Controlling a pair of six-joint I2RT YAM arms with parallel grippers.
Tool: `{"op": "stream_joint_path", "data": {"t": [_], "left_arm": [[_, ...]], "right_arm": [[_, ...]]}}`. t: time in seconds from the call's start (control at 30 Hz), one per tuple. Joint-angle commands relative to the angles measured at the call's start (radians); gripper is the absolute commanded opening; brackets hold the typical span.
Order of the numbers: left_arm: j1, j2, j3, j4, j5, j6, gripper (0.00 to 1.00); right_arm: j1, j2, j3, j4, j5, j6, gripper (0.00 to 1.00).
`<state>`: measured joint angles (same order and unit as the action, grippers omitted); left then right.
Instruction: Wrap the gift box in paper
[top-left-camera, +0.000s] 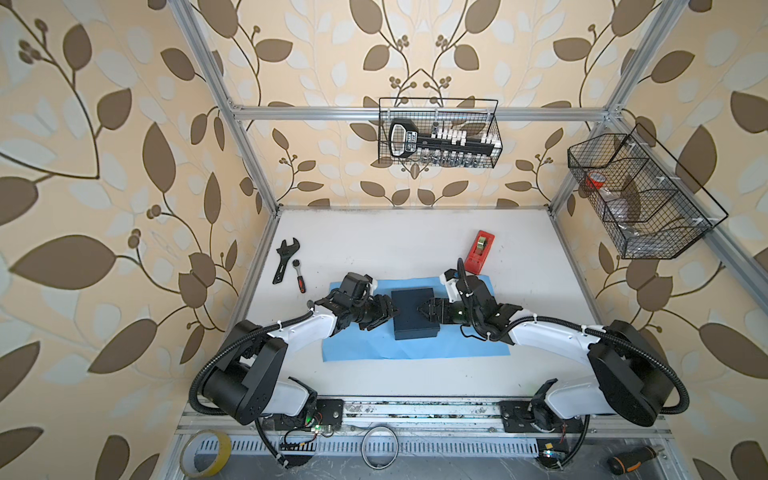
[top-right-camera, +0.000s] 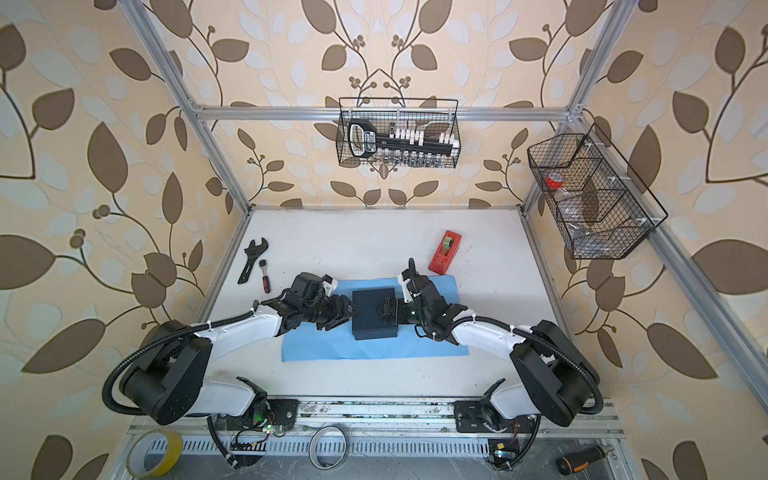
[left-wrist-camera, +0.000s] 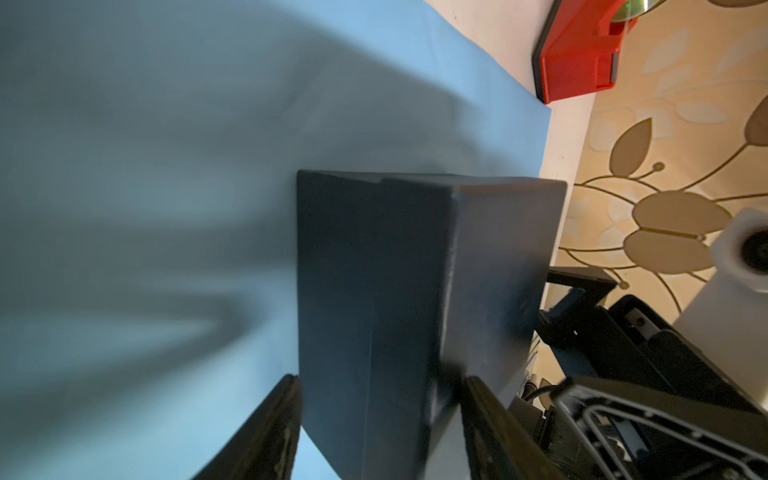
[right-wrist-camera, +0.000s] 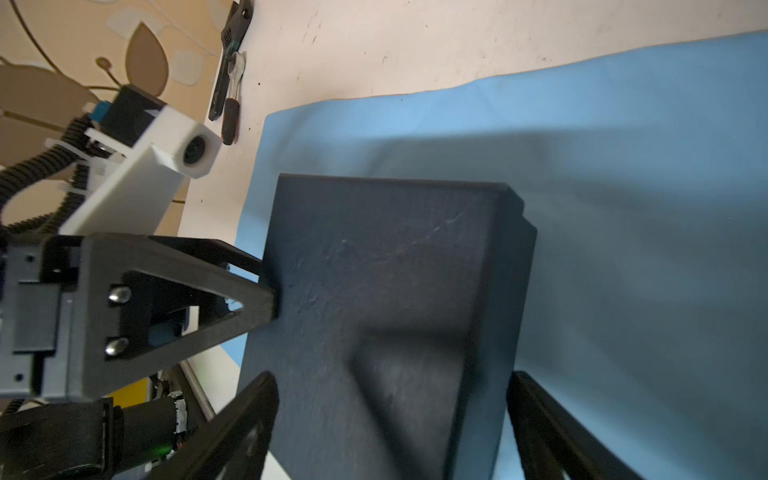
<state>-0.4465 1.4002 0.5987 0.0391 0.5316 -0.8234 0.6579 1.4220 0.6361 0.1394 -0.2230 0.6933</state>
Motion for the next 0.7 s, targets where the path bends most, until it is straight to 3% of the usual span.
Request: {"op": "stream_joint_path", "data": {"t": [0.0, 0.67], "left_arm": [[-0.006, 0.014, 0.06, 0.042, 0.015, -0.006, 0.62], [-0.006, 0.12, 0.197, 0.025, 0.039, 0.007, 0.62]], "right_arm": [[-0.003, 0.024, -0.003, 0.029, -0.026, 0.009, 0.86], [-0.022, 0.043, 0.023, 0.058, -0.05, 0.032, 0.8]]}}
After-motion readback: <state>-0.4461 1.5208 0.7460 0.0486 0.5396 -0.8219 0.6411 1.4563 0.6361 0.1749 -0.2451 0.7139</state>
